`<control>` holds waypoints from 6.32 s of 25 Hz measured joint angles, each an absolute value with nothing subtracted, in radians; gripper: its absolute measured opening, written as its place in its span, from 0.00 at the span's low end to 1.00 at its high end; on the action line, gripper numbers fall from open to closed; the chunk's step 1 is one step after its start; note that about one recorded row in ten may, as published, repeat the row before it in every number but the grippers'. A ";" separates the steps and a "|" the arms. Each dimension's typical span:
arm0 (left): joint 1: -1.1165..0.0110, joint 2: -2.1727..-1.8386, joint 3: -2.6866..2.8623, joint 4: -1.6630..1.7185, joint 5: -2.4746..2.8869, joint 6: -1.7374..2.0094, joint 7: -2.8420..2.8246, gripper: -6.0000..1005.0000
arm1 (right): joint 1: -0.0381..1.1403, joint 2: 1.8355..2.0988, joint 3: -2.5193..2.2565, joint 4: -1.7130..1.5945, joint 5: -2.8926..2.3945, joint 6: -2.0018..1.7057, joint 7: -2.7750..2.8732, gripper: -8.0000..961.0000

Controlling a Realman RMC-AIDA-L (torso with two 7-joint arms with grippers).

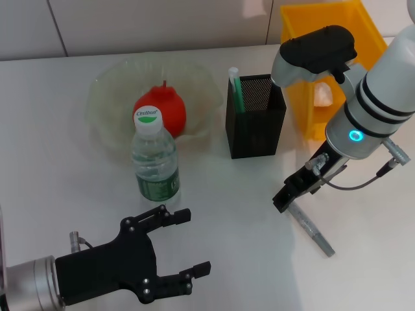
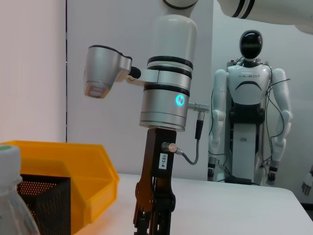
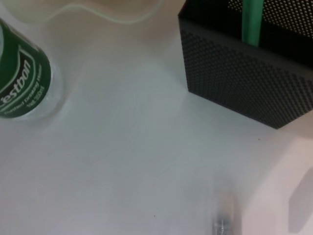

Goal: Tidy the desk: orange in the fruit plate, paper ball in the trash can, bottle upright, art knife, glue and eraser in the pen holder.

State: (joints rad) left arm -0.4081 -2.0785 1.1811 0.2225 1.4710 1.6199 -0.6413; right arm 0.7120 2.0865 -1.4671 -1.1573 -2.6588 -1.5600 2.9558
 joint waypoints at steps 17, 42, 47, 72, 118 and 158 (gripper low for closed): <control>-0.408 -2.077 1.181 0.222 1.472 1.638 -0.644 0.83 | 0.713 2.089 -1.493 -1.130 -2.654 -1.530 2.956 0.61; -0.417 -2.077 1.181 0.222 1.471 1.646 -0.644 0.83 | 0.713 2.089 -1.493 -1.093 -2.638 -1.507 2.956 0.43; -0.417 -2.077 1.181 0.222 1.471 1.646 -0.644 0.83 | 0.713 2.089 -1.492 -1.092 -2.638 -1.506 2.956 0.42; -0.410 -2.077 1.181 0.222 1.472 1.649 -0.644 0.83 | 0.724 2.089 -1.509 -1.064 -2.638 -1.506 2.951 0.30; -0.426 -2.080 1.172 0.204 1.437 1.687 -0.706 0.83 | 0.293 2.081 -1.194 -0.777 -1.022 -1.221 0.891 0.15; -0.418 -2.080 1.181 0.195 1.438 1.698 -0.709 0.82 | 0.427 2.083 -1.159 -0.387 -0.979 -1.193 0.679 0.27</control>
